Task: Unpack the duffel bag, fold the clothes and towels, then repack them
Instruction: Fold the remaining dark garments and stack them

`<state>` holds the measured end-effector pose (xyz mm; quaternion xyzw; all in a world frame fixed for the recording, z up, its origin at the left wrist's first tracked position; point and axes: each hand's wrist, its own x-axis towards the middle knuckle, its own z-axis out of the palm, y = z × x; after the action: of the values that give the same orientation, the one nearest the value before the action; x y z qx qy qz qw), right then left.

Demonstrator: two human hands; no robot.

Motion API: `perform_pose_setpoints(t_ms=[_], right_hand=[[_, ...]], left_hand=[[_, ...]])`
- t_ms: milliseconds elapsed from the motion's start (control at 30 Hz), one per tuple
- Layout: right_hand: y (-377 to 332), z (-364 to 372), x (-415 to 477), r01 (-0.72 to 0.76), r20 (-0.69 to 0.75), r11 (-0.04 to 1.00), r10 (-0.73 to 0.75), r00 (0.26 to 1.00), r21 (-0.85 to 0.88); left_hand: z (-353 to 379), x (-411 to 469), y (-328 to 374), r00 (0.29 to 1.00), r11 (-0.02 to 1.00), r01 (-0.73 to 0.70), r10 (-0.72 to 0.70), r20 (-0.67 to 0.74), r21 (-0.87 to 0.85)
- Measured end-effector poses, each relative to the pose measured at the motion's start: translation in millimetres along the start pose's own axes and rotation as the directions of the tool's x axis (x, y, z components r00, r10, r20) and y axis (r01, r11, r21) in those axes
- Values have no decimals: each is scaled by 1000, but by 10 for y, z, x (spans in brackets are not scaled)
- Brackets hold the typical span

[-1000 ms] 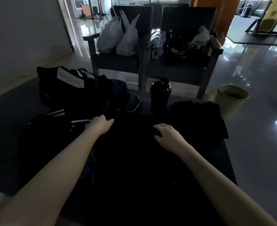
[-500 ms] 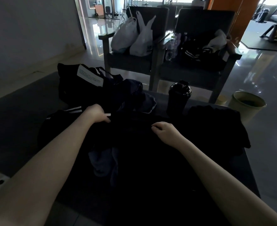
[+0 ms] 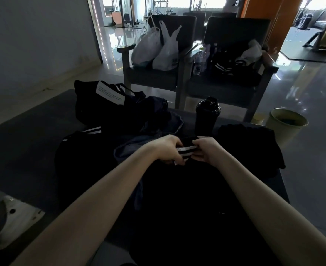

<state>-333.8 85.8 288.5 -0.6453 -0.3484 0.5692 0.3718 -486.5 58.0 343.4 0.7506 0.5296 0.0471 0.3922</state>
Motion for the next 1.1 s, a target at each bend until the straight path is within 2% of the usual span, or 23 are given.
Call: perform_pose_setpoints(t_ms=[67, 200, 300, 367, 400, 467, 533, 633, 700, 767, 833, 867, 967, 1000, 1100], right_hand=[[-13, -57, 24, 51, -49, 998, -50, 998, 25], [17, -82, 66, 91, -45, 996, -91, 995, 1], [140, -115, 38, 120, 43, 977, -114, 993, -174], [240, -152, -17, 119, 60, 956, -107, 992, -269], [291, -177, -21, 114, 29, 951, -110, 994, -287], [379, -237, 6, 121, -90, 953, -152, 984, -278], [448, -282, 13, 154, -175, 938, -216, 961, -310], [612, -275, -110, 278, -192, 840, -403, 895, -465], [750, -237, -222, 366, -117, 747, -506, 855, -556], [899, -215, -313, 363, 94, 635, -416, 904, -682], [1006, -228, -423, 309, 209, 470, -253, 945, -827], [1039, -251, -491, 292, 194, 417, -261, 946, -861], [1122, -378, -735, 273, 56, 447, -440, 896, -852], [1158, -441, -810, 259, 32, 454, -450, 892, -853], [1326, -616, -1009, 208, 85, 422, -291, 953, -882]], left_hand=[[47, -35, -34, 999, 999, 42, -41, 11, -34], [194, -60, 33, 999, 941, -24, 12, -36, -338], [226, -53, 25, 971, 896, -119, 15, -238, -427], [209, -45, -82, 933, 961, -114, 16, -361, -253], [208, -47, -148, 935, 991, -66, 20, -355, -116], [234, -61, -261, 968, 996, 38, -16, -250, 86], [287, -84, -336, 986, 972, 88, -53, -160, 219], [405, -122, -406, 992, 919, 103, -66, -110, 382], [488, -131, -467, 991, 864, 114, -68, -112, 490], [578, -141, -523, 991, 807, 125, -69, -118, 577], [660, -171, -550, 986, 791, 147, -71, -149, 594], [700, -200, -550, 980, 804, 166, -71, -185, 571], [801, -353, -530, 931, 856, 241, -71, -359, 457], [838, -417, -535, 906, 867, 265, -75, -416, 421], [992, -647, -560, 862, 895, 302, -109, -495, 329]])
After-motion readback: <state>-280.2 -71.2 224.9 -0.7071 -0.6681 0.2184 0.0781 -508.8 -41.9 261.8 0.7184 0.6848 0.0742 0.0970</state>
